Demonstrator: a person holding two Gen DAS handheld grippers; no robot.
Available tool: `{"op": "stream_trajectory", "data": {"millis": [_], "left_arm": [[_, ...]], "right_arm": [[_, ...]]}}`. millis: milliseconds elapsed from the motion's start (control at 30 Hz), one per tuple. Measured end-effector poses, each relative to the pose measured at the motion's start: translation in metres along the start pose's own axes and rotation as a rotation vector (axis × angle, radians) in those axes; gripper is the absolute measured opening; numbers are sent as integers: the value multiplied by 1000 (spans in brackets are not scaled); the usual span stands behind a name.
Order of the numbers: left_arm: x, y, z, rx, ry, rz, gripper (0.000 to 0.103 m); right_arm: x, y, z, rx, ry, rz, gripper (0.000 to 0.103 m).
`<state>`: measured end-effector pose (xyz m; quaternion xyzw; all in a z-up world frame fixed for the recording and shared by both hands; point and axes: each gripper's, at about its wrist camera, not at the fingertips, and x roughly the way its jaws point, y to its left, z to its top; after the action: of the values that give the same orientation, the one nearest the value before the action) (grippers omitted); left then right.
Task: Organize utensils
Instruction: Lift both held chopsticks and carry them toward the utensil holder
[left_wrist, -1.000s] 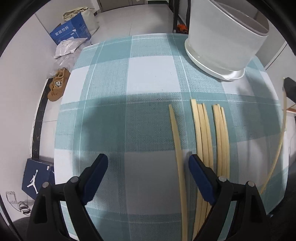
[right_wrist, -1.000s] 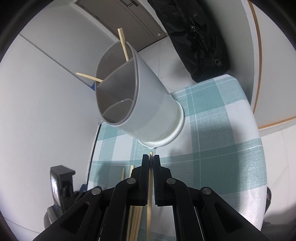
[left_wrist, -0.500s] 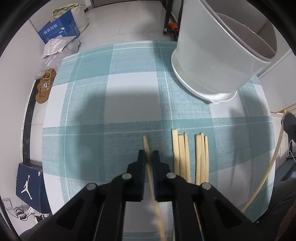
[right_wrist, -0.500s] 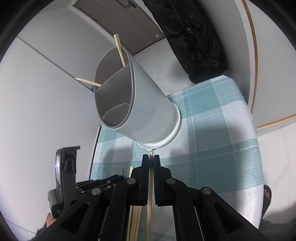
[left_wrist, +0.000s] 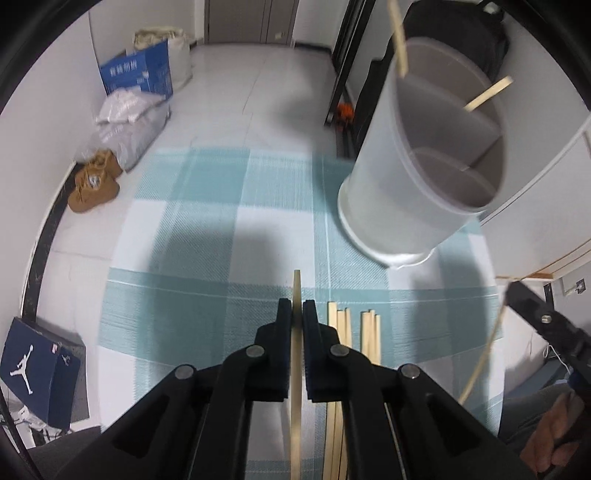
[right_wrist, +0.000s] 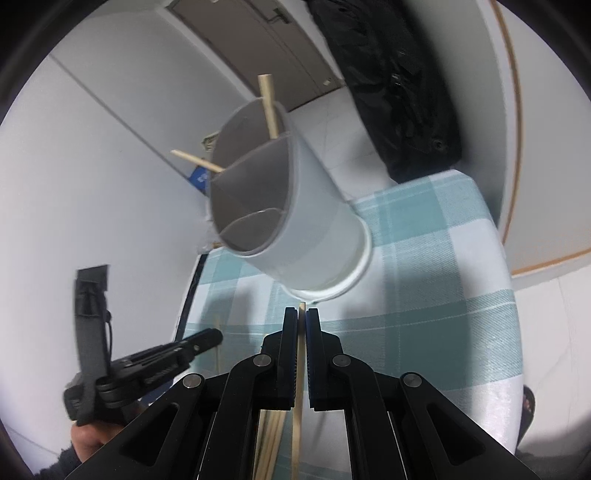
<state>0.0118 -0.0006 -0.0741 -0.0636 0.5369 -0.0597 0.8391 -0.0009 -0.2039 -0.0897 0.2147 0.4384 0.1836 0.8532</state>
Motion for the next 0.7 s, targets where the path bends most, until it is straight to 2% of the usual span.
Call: {"op": "stream_trajectory", "data": {"millis": [300,400,700], "left_arm": [[-31,0,-3,49,-114,-38,2],[-42,3,-4,64,-150,-53,2],[-66,0,-12,132,-243,-76,2]], "right_arm": [[-15,33,-11,-107,-60,3,3],[-28,47,-18,-163,-107,7,3],[-48,79,-31,-289,-204,-44,3]]}}
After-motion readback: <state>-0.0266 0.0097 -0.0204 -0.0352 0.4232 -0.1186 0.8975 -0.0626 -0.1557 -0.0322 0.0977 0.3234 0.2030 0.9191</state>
